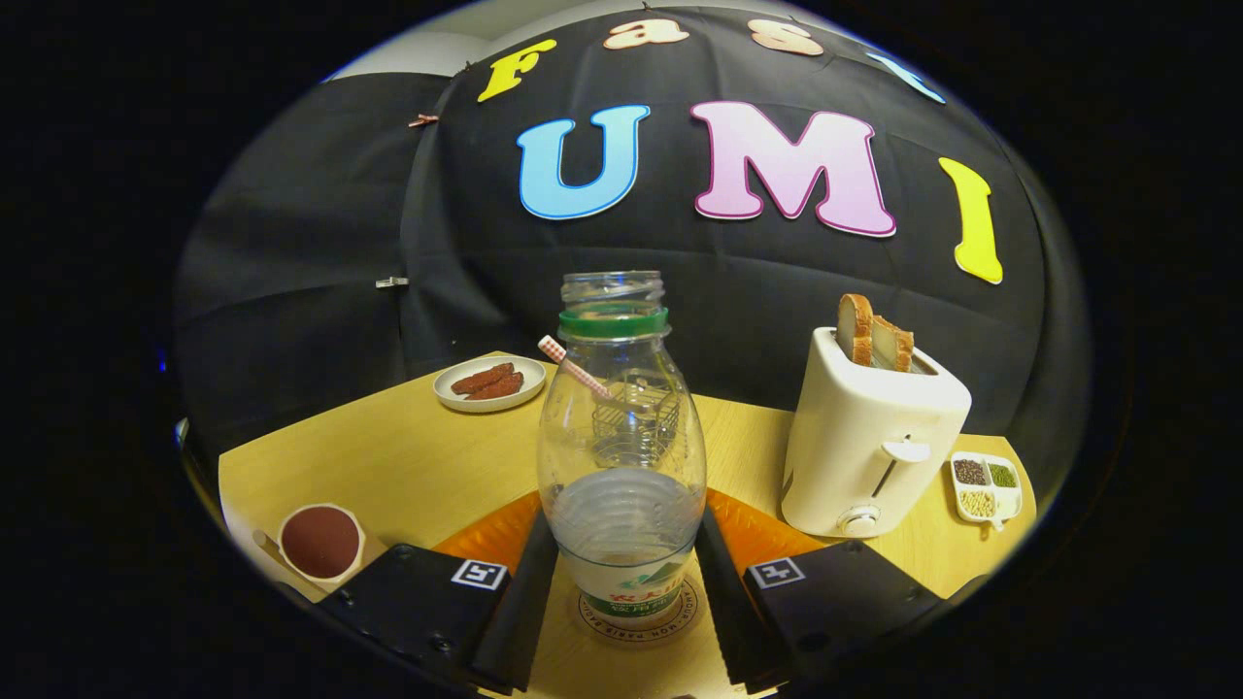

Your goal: Take the bottle from table, then pour the juice into the cup, finally place the bottle on the coaster

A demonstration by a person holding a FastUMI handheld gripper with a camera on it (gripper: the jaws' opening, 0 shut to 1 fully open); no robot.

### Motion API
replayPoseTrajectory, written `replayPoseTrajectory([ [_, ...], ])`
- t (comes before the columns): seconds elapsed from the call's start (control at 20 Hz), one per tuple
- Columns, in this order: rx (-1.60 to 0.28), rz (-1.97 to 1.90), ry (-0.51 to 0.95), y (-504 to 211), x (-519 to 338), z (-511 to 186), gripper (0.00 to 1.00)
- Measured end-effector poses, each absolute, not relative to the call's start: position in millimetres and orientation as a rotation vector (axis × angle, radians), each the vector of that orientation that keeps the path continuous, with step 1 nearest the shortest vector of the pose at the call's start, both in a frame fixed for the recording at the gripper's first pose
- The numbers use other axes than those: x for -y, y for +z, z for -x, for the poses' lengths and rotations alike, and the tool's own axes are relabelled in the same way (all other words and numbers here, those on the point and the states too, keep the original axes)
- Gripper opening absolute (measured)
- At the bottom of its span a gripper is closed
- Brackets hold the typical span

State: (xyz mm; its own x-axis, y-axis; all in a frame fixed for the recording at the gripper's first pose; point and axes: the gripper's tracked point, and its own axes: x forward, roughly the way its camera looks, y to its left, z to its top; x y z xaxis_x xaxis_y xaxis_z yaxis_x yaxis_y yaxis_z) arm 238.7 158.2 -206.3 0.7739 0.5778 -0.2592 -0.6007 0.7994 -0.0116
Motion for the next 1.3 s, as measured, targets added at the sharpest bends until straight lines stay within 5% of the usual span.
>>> replayPoseTrajectory([
  [0.25, -0.244, 0.119, 0.648, -203.7, -155.1, -234.2, 0.78],
  [0.4, -0.23, 0.138, 0.649, -196.8, -151.4, -229.4, 1.0],
  [0.9, -0.194, 0.189, 0.613, -154.4, -126.4, -193.0, 0.98],
  [1.3, -0.089, 0.195, 0.418, -44.1, -64.0, -167.9, 0.97],
])
